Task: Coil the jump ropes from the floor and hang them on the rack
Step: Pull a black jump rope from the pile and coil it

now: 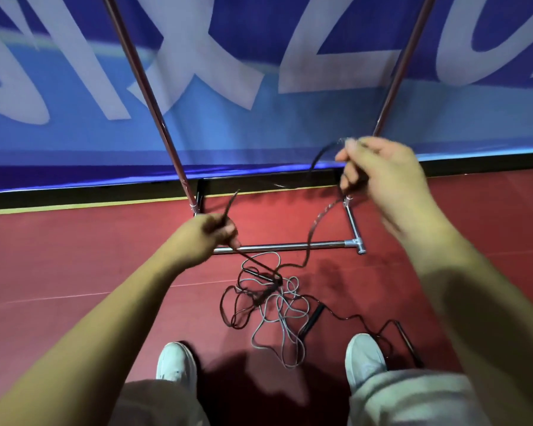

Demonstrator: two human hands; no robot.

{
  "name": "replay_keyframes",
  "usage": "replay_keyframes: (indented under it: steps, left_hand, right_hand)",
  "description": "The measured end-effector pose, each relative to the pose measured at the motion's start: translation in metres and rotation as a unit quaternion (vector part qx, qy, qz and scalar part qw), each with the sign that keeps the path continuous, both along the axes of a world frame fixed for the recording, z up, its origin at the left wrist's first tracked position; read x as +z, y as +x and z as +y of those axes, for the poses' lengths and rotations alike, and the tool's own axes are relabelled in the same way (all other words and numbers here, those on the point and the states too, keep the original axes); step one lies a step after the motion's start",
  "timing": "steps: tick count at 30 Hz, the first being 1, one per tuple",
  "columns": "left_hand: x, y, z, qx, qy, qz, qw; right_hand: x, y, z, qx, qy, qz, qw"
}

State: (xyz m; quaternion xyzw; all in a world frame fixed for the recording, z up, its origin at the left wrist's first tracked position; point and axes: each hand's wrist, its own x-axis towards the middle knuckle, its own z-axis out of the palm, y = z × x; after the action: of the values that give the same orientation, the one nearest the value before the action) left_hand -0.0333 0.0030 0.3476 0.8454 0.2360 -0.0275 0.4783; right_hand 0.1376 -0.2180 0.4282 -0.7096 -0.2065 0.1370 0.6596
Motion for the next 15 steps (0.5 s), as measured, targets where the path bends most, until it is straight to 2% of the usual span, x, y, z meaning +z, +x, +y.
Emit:
replay_keyframes:
  steps: [1,3,4,5,7,10,13,15]
  left_hand:
    - [0.005,0.002,0.000,0.012,-0.001,-0.041,0.999]
    - [0.016,0.005,-0.007,0.004,-0.012,-0.107,0.994]
    - [0.023,0.007,-0.012,-0.017,-0.024,-0.130,0.991]
    - [0.029,0.009,-0.019,-0.043,-0.034,-0.143,0.988]
    - [0.038,0.012,-0.031,-0.089,-0.052,-0.154,0.983]
    - [0.041,0.014,-0.038,-0.113,-0.072,-0.170,0.976]
    - [0.041,0.014,-0.035,-0.103,-0.077,-0.158,0.979]
    - [0.034,0.012,-0.028,-0.126,-0.042,-0.110,0.985]
  right_hand:
    - [-0.007,0.006,-0.006,-0.005,-0.128,-0.053,0.990]
    - [-0.018,0.005,-0.012,0.020,-0.355,-0.074,0.932]
    - [-0.023,0.002,-0.012,0.048,-0.412,-0.091,0.905]
    - [-0.024,-0.004,-0.011,0.078,-0.424,-0.119,0.895]
    - [-0.023,-0.022,0.001,0.159,-0.363,-0.146,0.907]
    - [-0.026,-0.040,0.016,0.254,-0.278,-0.065,0.924]
    - [-0.020,-0.041,0.019,0.267,-0.220,-0.060,0.936]
    - [-0.013,-0.038,0.019,0.246,-0.144,-0.050,0.957]
